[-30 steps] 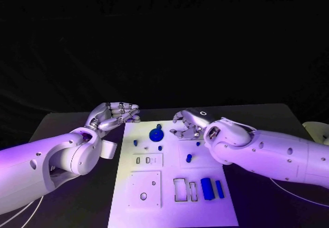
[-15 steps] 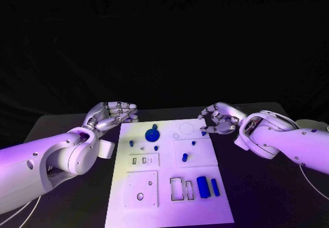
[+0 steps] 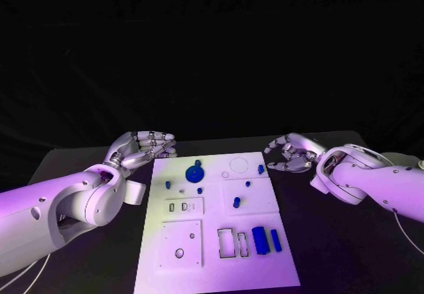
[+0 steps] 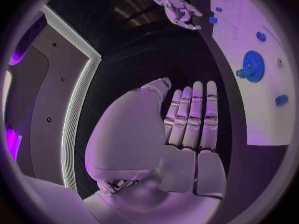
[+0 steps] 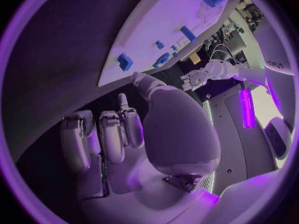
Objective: Assemble the parts on the task board
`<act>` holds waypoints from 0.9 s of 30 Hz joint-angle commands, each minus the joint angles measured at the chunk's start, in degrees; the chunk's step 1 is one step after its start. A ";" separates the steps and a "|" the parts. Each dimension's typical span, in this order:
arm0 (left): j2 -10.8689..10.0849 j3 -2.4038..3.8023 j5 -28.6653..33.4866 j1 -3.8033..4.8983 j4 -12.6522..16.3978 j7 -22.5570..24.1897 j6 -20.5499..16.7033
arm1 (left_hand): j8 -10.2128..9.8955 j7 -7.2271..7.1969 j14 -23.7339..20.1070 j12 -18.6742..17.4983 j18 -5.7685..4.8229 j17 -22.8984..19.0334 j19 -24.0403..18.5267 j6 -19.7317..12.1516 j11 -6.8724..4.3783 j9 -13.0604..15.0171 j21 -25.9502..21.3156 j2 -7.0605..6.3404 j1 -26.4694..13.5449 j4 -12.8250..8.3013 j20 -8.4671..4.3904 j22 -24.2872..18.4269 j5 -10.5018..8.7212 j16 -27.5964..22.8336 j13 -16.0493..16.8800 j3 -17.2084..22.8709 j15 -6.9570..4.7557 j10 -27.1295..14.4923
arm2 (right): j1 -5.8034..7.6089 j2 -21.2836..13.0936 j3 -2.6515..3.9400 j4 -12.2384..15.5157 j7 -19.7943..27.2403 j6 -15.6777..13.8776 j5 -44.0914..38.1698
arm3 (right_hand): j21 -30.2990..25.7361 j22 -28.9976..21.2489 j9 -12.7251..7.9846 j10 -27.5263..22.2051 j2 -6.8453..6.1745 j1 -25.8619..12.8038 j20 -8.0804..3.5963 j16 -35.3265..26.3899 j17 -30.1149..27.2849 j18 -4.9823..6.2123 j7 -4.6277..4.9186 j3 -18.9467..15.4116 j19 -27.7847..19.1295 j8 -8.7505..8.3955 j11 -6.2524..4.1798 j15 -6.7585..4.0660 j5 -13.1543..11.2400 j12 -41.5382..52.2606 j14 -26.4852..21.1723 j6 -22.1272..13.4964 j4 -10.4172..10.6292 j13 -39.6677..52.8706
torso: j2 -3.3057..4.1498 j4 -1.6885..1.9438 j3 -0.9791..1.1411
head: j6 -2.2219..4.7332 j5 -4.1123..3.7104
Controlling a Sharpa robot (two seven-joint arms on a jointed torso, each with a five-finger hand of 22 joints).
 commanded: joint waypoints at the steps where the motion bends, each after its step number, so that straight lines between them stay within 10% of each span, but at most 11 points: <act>1: 0.05 0.04 -0.26 0.08 0.06 0.70 1.01 | -0.19 -0.05 -0.44 -0.30 0.61 0.06 -0.41 -0.20 0.20 0.06 0.21 -0.16 0.50 -0.22 -0.11 0.08 -0.23 -0.27 0.04 0.20 0.11 0.09 | -0.53 0.52 -0.01 -0.62 -0.19 0.10 -1.77 | 0.27 15.06 -0.02 -0.11 -0.27 -0.26 0.45 0.24 15.10 -0.40 0.24 -0.12 5.91 -0.25 0.43 0.52 -0.74 -0.14 6.08 -0.03 -0.03 6.77 | 0.04 0.02 0.01 | -0.10 0.19; 27: -0.05 0.05 -0.30 0.08 -0.03 0.58 0.88 | -0.19 -0.02 -0.52 -0.34 0.60 0.10 -0.47 -0.19 0.21 0.10 0.24 -0.23 0.51 -0.30 -0.10 0.09 -0.23 -0.32 0.03 0.30 0.13 0.13 | -2.62 4.72 -0.08 -3.59 -1.66 0.65 -3.29 | 0.27 15.06 0.72 0.90 1.81 -0.47 0.59 0.24 15.10 -0.40 -0.08 1.92 5.91 0.95 0.14 0.44 -3.44 0.79 6.08 4.53 0.23 7.76 | -0.01 -0.06 -0.02 | -0.78 0.64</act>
